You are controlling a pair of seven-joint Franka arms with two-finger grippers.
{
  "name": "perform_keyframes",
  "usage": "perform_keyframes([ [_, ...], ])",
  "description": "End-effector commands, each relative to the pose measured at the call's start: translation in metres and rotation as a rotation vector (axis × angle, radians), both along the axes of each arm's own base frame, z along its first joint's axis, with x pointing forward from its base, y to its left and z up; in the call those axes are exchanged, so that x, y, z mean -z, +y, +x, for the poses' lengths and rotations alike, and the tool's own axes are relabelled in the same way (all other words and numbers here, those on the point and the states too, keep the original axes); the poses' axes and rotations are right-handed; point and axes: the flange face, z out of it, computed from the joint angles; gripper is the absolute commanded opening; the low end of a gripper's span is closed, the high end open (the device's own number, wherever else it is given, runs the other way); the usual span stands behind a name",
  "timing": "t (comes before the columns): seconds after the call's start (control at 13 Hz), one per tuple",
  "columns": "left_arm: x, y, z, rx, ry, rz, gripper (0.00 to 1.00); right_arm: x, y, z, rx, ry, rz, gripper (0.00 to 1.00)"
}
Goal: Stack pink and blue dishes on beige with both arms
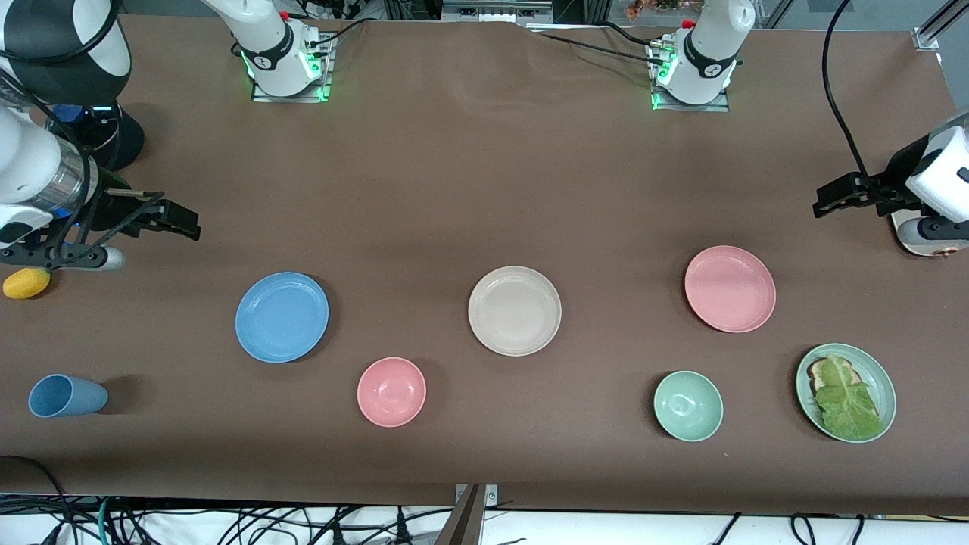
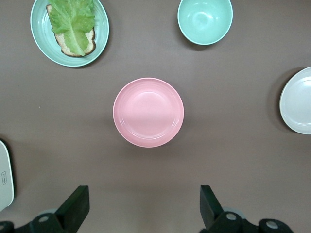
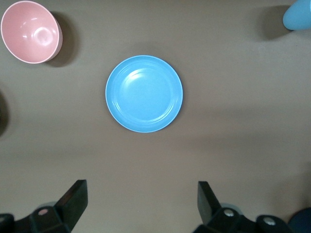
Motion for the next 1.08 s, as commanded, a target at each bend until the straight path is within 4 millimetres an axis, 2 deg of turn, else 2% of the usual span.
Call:
perform_keyframes([
  [0.0, -0.0047, -0.0018, -0.0033, 0.007, 0.002, -0.007, 1.0, -0.0078, 0.0029, -0.0025, 0.01, -0.011, 0.003, 1.0],
  [1.0, -0.0046, -0.0018, -0.0035, 0.007, 0.004, -0.007, 1.0, -0.005, 0.0055, -0.0006, 0.0, -0.028, 0.002, 1.0],
])
